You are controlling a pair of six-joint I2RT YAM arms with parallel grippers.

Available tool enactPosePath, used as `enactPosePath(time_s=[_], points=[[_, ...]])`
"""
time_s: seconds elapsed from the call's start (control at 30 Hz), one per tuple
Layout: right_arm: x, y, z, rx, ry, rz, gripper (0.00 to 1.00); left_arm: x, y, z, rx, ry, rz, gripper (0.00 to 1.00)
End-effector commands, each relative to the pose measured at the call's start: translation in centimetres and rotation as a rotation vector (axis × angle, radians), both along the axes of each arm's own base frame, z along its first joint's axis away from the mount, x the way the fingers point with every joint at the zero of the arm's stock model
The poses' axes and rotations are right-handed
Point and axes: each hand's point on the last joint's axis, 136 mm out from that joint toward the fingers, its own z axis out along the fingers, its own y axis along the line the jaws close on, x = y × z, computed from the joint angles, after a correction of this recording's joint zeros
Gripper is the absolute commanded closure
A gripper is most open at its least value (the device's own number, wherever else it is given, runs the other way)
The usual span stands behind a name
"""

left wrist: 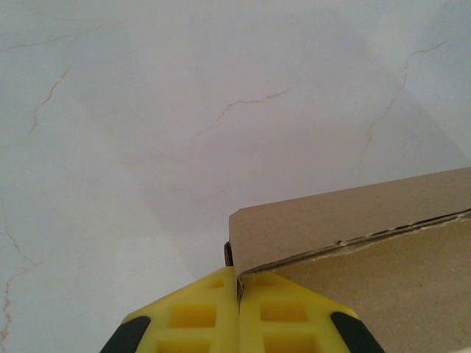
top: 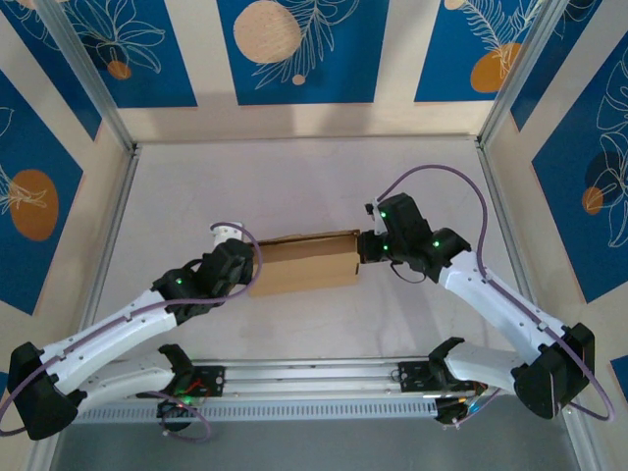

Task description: Fold the paper box

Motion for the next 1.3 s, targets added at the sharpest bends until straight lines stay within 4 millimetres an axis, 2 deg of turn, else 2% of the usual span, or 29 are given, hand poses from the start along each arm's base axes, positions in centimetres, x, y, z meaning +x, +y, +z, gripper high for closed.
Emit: enactPosePath(time_s=[0.0, 0.23, 0.4, 0.5, 0.63, 0.8, 1.27], points=[[-1.7, -2.2, -2.8, -0.089, 0.056, -0.042, 1.00, -1.6, 1.6, -2.5, 0.126, 0.095, -0.020, 1.00], [-2.3, -3.3, -3.7, -0.126, 0.030, -0.077, 1.00, -1.6, 1.2, -2.6, 0.120, 0.101, -0.027, 1.00], [-1.3, -4.1, -1.5, -0.126, -0.057, -0.112, 1.00, -1.6, 1.4, -2.4, 0.131, 0.100, -0.026, 1.00], [-0.9, -3.7, 0.2, -0.091, -0.077, -0.100, 1.00, -1.6, 1.5, -2.3, 0.137, 0.097, -0.026, 1.00], [-0.9, -2.1, 1.3, 0.006, -0.031, -0.065, 1.00, -1.5, 1.4, -2.4, 0.139, 0.100, -0.030, 1.00], [-1.2, -0.6, 1.5, 0.129, 0.068, -0.063, 1.00, -1.4, 1.3, -2.4, 0.147, 0.102, -0.034, 1.00], [-0.3, 0.1, 2.1, 0.350, 0.232, -0.141, 1.00, -1.4, 1.2, -2.4, 0.153, 0.102, -0.038, 1.00]])
